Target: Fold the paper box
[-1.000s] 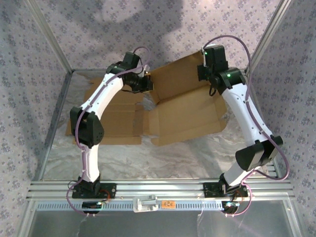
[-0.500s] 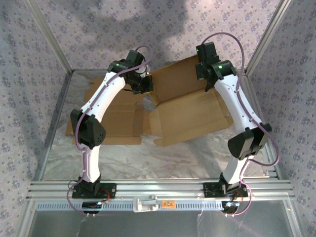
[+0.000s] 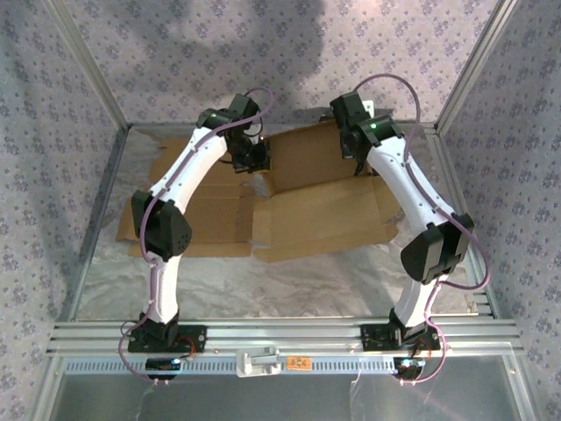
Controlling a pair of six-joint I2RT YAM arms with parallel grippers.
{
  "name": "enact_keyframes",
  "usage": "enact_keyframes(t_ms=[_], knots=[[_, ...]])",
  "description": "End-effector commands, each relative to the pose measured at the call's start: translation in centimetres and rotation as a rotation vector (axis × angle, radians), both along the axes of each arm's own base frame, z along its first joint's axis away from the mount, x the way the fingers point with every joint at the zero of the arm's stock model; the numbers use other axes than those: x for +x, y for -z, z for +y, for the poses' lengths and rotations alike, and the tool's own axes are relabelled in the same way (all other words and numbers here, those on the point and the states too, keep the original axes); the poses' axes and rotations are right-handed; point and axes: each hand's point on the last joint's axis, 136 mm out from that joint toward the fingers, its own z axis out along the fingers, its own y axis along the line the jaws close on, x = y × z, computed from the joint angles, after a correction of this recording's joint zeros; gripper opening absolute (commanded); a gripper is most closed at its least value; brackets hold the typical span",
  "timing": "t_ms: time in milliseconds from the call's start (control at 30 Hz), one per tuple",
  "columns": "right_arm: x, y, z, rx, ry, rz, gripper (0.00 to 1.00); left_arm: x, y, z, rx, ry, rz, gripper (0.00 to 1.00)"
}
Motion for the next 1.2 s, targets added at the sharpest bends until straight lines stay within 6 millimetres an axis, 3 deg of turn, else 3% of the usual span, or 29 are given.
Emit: enact_keyframes(t_ms=[0,300,667,833,1000,1167], knots=[[-3.1,1.4,-0.9,-0.003,0.100,0.032,0.00,-0.3,1.6,0.6,0.058,0.012,-0.005,0.00],[-9.6,10.0,-1.7,0.092,0.286,0.173,0.00,-1.5,7.5,-0.3,0.163,0.070,0.042,0.00],[-14.7,18.0,-1.8,0.154,0.458,0.403,0.00,-2.4,13.0,-1.7,0.255,0.164,0.142,0.06],[-15.7,19.7,-1.9,0.169,0.489,0.469,0.00,-2.9,14.2,-1.5,0.295,0.194,0.164,0.11],[-15.9,19.9,-1.9,0.186,0.499,0.471,0.00,-3.5,14.5,-1.2,0.344,0.229,0.165,0.12],[-16.0,19.5,-1.8,0.195,0.507,0.458,0.00,-3.8,14.6,-1.1,0.420,0.245,0.132,0.00]])
